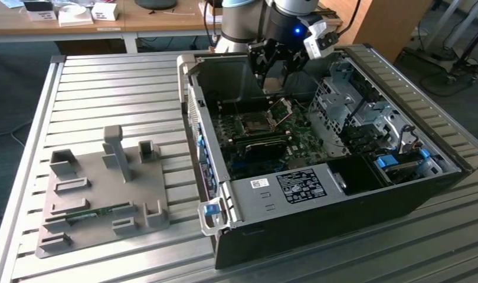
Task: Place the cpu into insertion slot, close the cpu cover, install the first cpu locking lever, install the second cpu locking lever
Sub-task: 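Place the cpu into insertion slot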
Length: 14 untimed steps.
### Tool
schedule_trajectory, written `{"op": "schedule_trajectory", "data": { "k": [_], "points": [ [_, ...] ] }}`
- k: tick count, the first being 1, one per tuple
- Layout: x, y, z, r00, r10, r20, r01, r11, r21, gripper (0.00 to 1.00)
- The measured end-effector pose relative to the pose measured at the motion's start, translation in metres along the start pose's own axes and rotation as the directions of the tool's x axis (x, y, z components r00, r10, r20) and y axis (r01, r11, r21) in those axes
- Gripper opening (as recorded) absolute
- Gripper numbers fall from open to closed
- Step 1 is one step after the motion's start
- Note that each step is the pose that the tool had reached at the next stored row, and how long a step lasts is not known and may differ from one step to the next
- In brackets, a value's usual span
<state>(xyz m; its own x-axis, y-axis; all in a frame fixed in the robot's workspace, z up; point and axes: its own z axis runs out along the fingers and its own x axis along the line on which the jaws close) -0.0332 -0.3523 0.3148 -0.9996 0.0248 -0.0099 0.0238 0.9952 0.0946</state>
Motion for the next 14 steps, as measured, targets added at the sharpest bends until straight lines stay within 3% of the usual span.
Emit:
{"op": "schedule_trajectory", "data": {
  "k": [14],
  "points": [
    [0.0001,-0.0004,0.0044,1.0000,0.000,0.0001,0.000,1.0000,0.0006,0.54]
  ]
}}
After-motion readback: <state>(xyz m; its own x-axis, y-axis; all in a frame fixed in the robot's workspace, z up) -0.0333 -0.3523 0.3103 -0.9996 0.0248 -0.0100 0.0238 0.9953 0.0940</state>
